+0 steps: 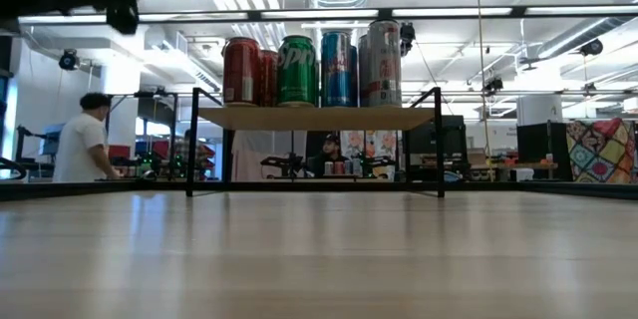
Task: Place canned beverage on shelf
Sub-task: Return to Home Position
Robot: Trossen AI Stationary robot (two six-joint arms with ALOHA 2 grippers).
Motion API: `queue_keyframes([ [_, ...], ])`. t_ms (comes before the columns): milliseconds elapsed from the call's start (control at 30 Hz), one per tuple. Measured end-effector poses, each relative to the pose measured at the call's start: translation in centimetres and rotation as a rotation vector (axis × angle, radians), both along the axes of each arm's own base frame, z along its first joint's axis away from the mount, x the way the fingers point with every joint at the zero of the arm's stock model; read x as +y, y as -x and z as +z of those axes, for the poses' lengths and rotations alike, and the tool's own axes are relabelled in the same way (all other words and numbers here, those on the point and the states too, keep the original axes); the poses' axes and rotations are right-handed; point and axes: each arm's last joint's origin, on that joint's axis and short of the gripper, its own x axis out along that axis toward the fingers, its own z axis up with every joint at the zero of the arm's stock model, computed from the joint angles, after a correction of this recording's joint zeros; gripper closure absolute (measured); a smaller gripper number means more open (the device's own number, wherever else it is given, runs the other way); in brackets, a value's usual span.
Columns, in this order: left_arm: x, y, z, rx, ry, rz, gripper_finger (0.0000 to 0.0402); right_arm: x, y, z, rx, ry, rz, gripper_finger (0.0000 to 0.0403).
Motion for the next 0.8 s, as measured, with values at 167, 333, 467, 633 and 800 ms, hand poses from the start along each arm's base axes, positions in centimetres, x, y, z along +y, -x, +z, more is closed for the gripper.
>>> queue_keyframes([
  [167, 0.2, -0.3, -2.6, 0.039, 0.011, 0.016, 0.0401, 0.0, 0.6, -3.8, 0.087, -0.047, 0.015, 0.0394],
  [333, 0.0, 0.1, -3.4, 0.030, -0.034, 0.026, 0.0401, 0.1, 2.9, -6.2, 0.020, -0.059, 0.034, 0.0394],
  [467, -0.4, 0.8, -3.4, 0.013, -0.069, 0.033, 0.0401, 0.0, 6.3, -7.0, -0.096, -0.070, 0.031, 0.0394],
  [633, -0.5, 0.9, -3.5, 0.102, -0.045, 0.012, 0.0401, -0.1, 9.5, -7.8, -0.114, -0.072, 0.016, 0.0394],
  [800, -0.7, 1.0, -3.6, 0.156, -0.058, -0.013, 0.0402, -0.3, 12.3, -7.7, -0.229, -0.073, -0.012, 0.0394],
])
